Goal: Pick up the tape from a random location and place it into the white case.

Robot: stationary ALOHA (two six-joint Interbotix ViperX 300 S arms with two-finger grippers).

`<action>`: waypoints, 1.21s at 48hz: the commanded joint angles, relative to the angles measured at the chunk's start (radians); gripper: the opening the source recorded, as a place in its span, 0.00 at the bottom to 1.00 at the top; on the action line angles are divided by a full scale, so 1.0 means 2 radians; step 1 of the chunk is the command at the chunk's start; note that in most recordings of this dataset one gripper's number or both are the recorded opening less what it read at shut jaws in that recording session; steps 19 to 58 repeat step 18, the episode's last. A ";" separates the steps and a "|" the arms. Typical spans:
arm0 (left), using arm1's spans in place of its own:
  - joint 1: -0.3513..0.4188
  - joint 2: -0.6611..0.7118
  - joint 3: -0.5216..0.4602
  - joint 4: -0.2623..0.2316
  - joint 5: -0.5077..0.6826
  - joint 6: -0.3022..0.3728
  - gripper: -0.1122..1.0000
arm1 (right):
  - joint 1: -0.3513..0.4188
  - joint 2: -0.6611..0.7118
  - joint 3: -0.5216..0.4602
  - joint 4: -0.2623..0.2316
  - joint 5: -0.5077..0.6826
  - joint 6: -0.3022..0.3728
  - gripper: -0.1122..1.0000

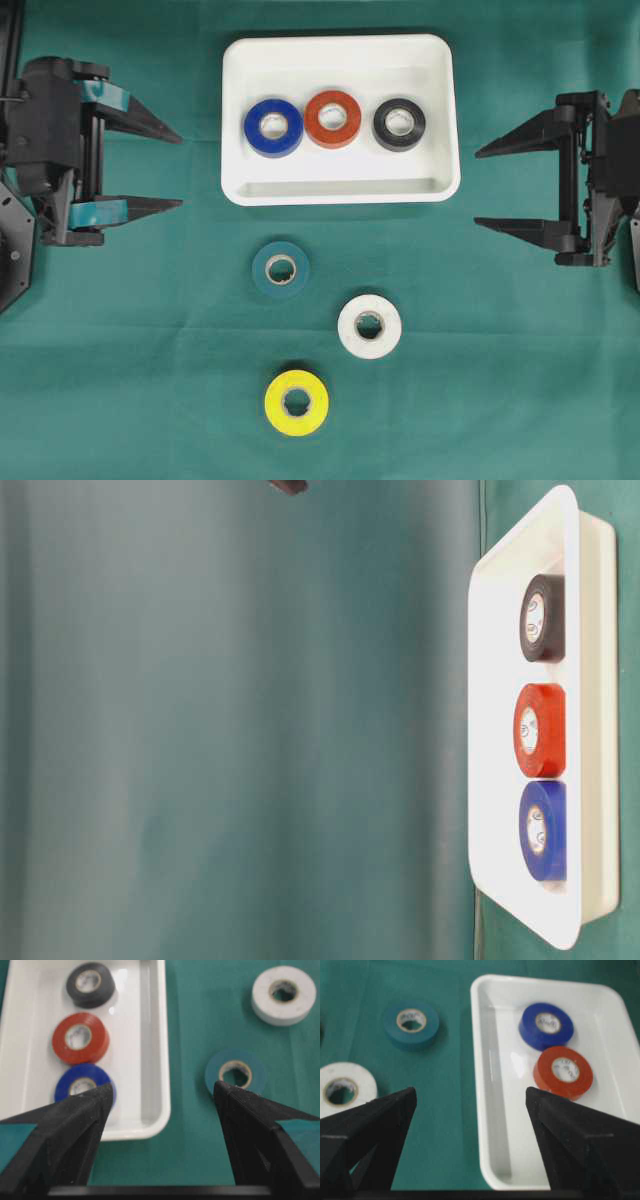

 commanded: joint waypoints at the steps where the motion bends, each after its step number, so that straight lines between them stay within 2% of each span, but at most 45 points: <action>1: -0.004 -0.012 0.002 -0.002 -0.019 -0.001 0.82 | -0.002 -0.001 -0.014 0.000 -0.010 0.001 0.89; 18: -0.012 -0.035 0.048 -0.005 -0.081 -0.001 0.82 | -0.010 0.000 -0.014 0.000 -0.020 0.001 0.89; 58: -0.012 -0.035 0.048 -0.005 -0.081 -0.001 0.82 | -0.010 0.000 -0.014 0.000 -0.020 0.001 0.89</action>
